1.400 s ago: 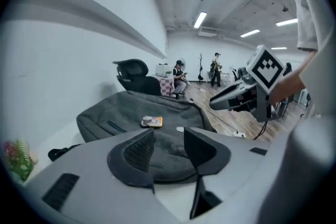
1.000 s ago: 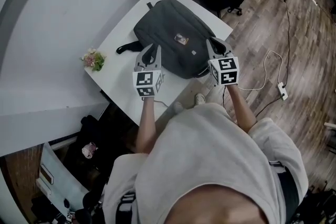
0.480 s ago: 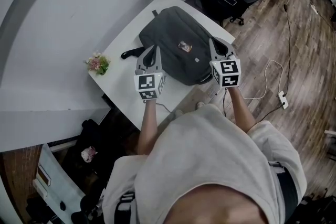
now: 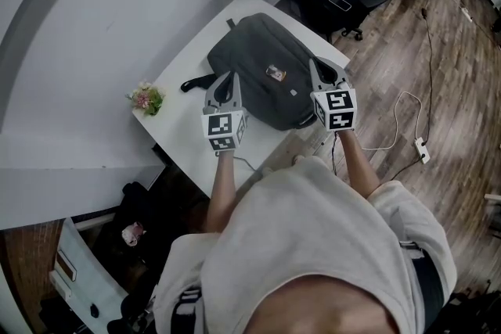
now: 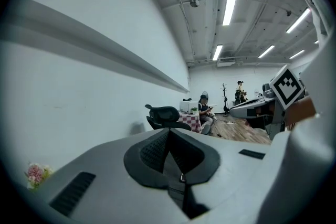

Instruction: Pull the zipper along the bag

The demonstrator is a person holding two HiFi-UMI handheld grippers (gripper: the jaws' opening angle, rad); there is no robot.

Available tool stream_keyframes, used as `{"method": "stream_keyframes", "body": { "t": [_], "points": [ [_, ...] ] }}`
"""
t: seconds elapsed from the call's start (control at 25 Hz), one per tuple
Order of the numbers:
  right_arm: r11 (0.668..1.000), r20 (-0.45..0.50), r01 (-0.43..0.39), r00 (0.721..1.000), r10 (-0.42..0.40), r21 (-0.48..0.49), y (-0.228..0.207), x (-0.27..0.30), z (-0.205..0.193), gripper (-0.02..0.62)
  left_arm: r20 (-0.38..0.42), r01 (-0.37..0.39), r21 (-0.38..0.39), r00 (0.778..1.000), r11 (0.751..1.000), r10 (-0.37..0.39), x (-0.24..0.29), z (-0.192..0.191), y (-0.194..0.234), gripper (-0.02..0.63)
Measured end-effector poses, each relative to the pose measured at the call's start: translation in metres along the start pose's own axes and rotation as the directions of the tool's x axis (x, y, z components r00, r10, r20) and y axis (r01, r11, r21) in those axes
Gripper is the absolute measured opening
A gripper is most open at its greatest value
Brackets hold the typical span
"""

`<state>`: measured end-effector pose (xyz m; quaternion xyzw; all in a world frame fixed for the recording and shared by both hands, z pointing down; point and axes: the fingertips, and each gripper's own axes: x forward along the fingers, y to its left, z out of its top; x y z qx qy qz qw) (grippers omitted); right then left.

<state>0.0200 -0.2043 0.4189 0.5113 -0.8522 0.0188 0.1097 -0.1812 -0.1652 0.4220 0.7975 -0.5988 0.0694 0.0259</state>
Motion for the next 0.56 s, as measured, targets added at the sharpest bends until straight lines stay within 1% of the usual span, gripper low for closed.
{"method": "stream_keyframes", "body": {
  "t": [0.2, 0.56],
  "points": [
    [1.0, -0.011, -0.003, 1.0, 0.003, -0.005, 0.0024, 0.0003, -0.0016, 0.012, -0.005, 0.01, 0.016, 1.0, 1.0, -0.01, 0.0029, 0.0008, -0.0055, 0.026],
    [1.0, -0.016, -0.009, 1.0, 0.009, -0.005, 0.0042, -0.0022, -0.0057, 0.012, -0.017, 0.011, 0.008, 1.0, 1.0, -0.011, 0.0025, -0.0065, -0.0072, 0.026]
  ]
}}
